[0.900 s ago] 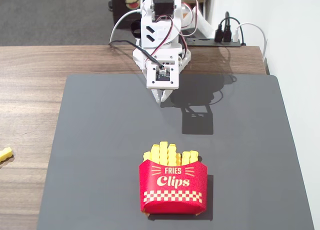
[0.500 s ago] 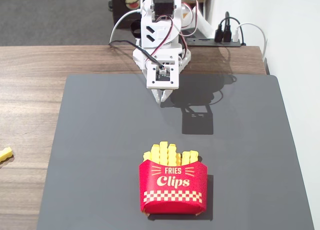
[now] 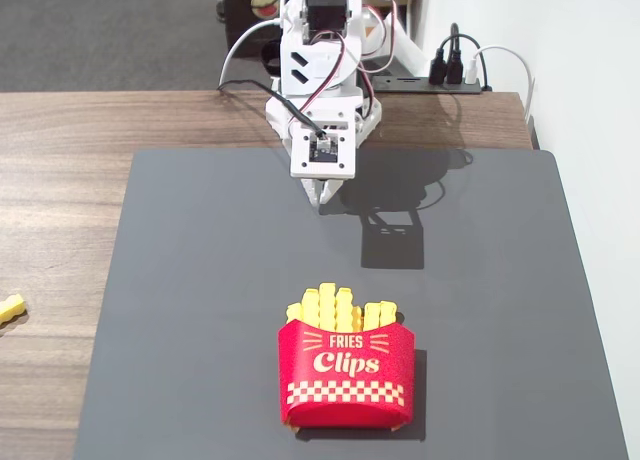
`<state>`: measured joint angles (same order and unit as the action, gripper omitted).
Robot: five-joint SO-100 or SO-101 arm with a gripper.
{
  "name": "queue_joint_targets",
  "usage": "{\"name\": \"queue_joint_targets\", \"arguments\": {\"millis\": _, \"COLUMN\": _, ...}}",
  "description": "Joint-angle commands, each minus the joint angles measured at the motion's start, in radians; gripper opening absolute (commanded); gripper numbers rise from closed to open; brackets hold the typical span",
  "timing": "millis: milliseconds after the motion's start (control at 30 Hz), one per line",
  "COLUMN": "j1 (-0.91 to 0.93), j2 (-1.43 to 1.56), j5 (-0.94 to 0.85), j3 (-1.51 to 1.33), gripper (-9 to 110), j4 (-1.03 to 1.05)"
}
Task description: Grab a fry
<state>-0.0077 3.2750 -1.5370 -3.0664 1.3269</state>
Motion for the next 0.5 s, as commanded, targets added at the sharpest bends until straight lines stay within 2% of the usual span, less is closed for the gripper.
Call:
{"name": "queue_joint_targets", "arguments": {"millis": 0, "j1": 0.008, "j2": -0.032, "j5": -0.006, "j3": 0.003, "gripper": 1, "j4": -0.017}}
{"name": "queue_joint_targets", "arguments": {"millis": 467, "j1": 0.002, "j2": -0.377, "j5": 0.034, "j3": 0.167, "gripper": 1, "j4": -0.075}}
